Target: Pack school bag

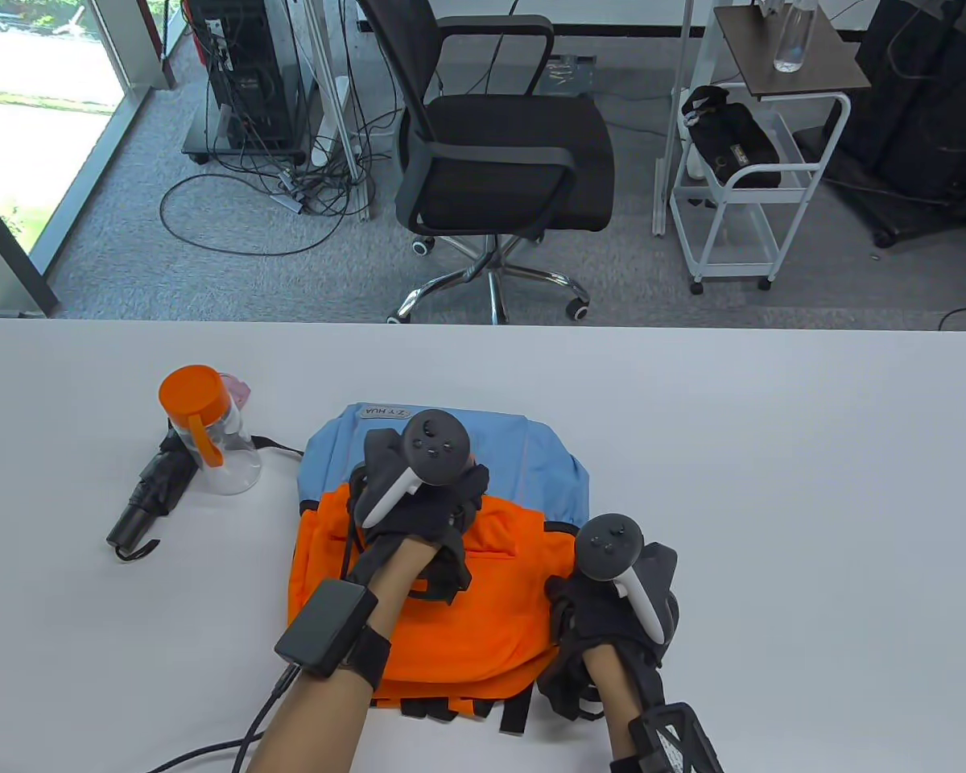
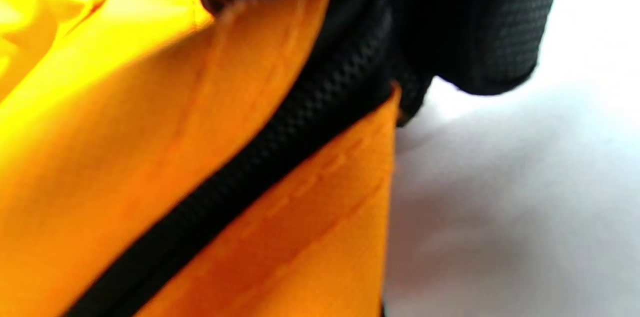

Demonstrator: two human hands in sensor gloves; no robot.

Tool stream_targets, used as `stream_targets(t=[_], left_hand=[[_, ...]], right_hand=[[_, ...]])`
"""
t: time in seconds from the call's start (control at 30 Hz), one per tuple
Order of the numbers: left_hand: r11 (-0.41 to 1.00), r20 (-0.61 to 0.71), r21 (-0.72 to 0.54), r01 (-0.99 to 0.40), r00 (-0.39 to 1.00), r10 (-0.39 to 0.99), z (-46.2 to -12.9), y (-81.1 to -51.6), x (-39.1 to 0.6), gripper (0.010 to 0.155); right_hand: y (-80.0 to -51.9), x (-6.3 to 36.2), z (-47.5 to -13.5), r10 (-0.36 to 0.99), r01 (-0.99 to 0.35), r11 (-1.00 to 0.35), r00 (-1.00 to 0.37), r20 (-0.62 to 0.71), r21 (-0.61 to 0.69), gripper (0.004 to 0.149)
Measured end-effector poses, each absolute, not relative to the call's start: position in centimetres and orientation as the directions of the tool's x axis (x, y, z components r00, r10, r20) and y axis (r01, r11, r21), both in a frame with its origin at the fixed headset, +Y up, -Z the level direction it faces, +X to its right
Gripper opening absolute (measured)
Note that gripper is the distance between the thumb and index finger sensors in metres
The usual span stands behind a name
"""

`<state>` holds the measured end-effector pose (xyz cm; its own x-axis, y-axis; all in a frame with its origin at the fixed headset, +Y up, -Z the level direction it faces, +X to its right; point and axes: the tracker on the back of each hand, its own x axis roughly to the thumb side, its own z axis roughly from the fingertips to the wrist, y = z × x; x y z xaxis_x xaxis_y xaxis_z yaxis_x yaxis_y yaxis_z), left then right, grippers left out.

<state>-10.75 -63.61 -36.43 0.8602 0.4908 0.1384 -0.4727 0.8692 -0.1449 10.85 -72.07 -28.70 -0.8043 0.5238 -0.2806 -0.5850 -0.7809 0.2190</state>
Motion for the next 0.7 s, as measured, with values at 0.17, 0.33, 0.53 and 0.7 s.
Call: stream_targets(t=[0.17,0.33,0.53,0.7], left_hand=[[0.856,0.156,-0.078,-0.511,0.842,0.517,-35.6,-63.6,-12.2,0.04],[0.881,0.196,0.015,-0.474,0.865,0.462,-34.7,-63.6,-13.3,0.039],[0.919,0.125,0.228,-0.323,0.945,0.302,-34.2,-63.1,-18.2,0.037],[0.896,0.04,0.133,-0.424,0.905,0.423,-33.4,-65.4,-23.7,0.039]], right_hand=[[-72.3,11.3,-28.8,0.537,-0.604,-0.769,-0.789,-0.299,0.211,0.072],[-72.3,11.8,-29.0,0.535,-0.602,-0.777,-0.786,-0.309,0.184,0.071],[-72.8,12.7,-29.2,0.384,-0.462,-0.867,-0.859,-0.339,0.188,0.069],[-72.5,14.1,-29.4,0.49,-0.57,-0.805,-0.794,-0.359,0.162,0.068]])
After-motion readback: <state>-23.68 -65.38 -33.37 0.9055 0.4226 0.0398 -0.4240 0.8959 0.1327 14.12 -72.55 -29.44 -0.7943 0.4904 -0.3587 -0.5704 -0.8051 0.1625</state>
